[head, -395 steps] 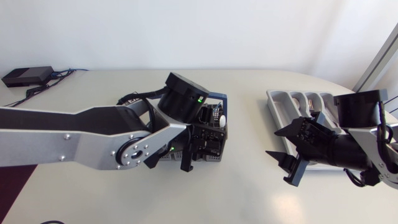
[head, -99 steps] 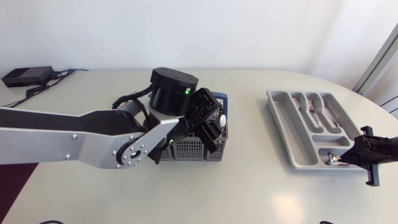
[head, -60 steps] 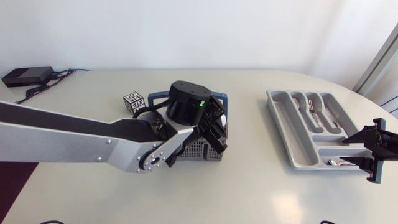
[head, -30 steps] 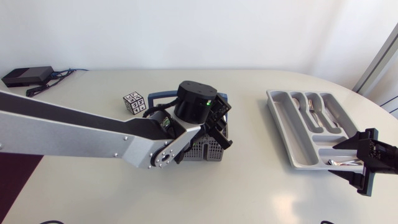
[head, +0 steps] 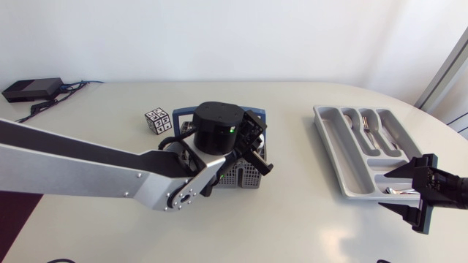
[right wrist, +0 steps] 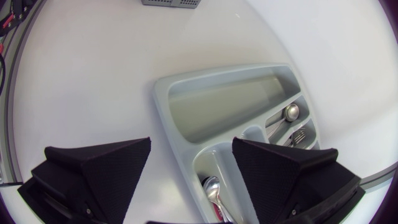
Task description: Transfer all utensils from the basket to the drawer tray.
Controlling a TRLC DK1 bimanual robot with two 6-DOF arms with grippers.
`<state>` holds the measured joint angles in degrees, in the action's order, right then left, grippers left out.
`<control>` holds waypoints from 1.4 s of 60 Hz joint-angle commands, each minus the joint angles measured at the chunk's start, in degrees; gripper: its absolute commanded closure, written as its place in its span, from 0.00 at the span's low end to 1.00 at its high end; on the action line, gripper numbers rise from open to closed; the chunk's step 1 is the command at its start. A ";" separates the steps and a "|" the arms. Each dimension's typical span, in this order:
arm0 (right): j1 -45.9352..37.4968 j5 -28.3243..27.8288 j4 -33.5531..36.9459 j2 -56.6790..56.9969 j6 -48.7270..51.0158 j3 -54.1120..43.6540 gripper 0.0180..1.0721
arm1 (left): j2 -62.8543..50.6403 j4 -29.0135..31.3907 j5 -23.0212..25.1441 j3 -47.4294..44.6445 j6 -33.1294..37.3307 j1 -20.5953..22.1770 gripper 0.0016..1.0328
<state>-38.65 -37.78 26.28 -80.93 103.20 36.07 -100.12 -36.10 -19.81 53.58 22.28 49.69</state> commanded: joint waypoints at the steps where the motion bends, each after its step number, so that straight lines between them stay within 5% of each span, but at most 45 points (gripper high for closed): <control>1: 0.77 -0.63 -0.53 1.30 -1.24 -1.62 0.10 | 2.38 -1.87 -0.49 -2.34 0.83 0.23 0.96; 39: 10.62 -3.62 -1.85 12.46 -16.45 -4.87 0.09 | 12.40 1.03 1.88 -0.41 -4.27 3.13 0.96; 60: 25.29 -5.20 -7.21 22.39 -46.77 -2.24 0.09 | 20.84 8.76 5.66 2.23 -14.20 2.25 0.95; 84: 47.09 -5.11 -11.08 14.66 -75.95 9.19 0.09 | 20.66 16.50 28.16 6.01 -33.27 -8.30 0.95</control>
<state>5.98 -42.41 16.56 -63.35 33.71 42.70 -78.08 -19.94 5.54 56.95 -6.15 43.00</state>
